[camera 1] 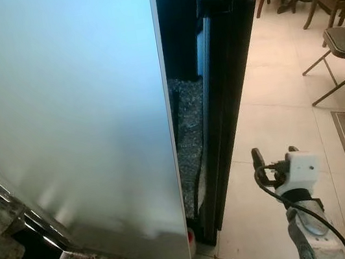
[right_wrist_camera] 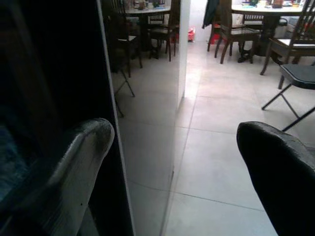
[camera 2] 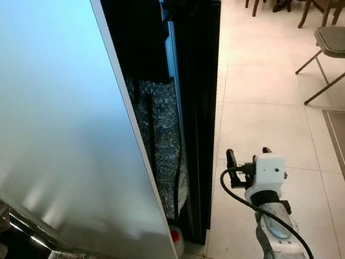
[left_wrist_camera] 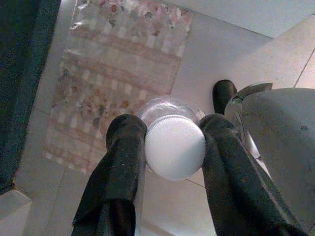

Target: Restocking fridge

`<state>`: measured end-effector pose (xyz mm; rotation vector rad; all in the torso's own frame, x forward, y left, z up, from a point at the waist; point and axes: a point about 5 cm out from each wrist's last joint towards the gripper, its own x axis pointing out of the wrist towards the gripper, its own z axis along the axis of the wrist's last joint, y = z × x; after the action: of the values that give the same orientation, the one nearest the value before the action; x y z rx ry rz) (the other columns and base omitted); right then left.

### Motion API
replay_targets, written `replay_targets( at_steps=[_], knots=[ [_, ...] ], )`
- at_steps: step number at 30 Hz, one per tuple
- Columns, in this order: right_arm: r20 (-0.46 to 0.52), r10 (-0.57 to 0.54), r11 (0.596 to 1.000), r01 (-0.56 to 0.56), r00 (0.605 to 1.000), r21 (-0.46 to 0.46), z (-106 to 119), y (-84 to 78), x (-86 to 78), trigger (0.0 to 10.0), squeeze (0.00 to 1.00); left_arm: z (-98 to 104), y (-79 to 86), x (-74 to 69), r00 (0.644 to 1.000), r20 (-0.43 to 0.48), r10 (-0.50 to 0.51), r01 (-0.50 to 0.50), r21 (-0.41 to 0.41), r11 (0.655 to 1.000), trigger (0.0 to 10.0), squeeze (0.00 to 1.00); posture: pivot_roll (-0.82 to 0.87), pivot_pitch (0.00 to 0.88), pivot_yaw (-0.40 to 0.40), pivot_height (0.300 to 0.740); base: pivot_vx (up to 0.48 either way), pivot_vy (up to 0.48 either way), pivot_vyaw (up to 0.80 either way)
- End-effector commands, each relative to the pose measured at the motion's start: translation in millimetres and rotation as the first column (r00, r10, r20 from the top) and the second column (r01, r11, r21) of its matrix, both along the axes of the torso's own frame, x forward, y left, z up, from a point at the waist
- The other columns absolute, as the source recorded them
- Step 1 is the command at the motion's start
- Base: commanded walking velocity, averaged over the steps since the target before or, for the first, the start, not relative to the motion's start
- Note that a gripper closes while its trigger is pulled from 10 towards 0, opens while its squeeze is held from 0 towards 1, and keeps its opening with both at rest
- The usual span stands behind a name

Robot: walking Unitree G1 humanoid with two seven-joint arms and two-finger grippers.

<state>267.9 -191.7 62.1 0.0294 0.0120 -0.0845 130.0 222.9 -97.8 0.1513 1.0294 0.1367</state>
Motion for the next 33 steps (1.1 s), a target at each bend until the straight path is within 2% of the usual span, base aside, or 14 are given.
replay_targets(
  at_steps=[1, 10, 26, 33],
  knots=[
    [0.028, 0.01, 1.0, -0.009, 1.0, -0.004, 8.4, 2.8, 4.6, 10.0, 0.0, -1.5, 0.6, -5.1, 1.0, -0.011, -0.007, 0.007, 0.005, 1.0, 10.0, 0.0, 0.06, 0.013, 0.025, 0.74, 0.0, 0.0, 0.0],
    [0.031, -0.001, 1.0, 0.001, 1.0, 0.001, 9.9, 4.2, 6.0, 10.0, 0.0, -1.0, 1.5, -4.3, 1.0, -0.006, 0.004, -0.003, 0.007, 1.0, 10.0, 0.0, 0.07, 0.068, 0.029, 0.74, 0.0, 0.029, 0.0],
    [0.028, -0.015, 1.0, 0.015, 0.999, 0.014, 9.6, 6.2, 6.8, 10.0, 0.0, -0.8, 3.0, -5.0, 1.0, -0.006, 0.002, -0.002, 0.008, 1.0, 10.0, 0.0, 0.07, 0.083, 0.04, 0.74, 0.0, 0.256, 0.0],
    [0.031, -0.04, 0.999, 0.039, 0.999, 0.014, 9.4, 4.2, 4.9, 10.0, 0.0, -0.4, 3.3, -4.5, 1.0, 0.0, -0.005, 0.005, 0.006, 1.0, 10.0, 0.0, 0.07, 0.085, 0.042, 0.74, 0.0, 0.0, 0.0]
  ],
)
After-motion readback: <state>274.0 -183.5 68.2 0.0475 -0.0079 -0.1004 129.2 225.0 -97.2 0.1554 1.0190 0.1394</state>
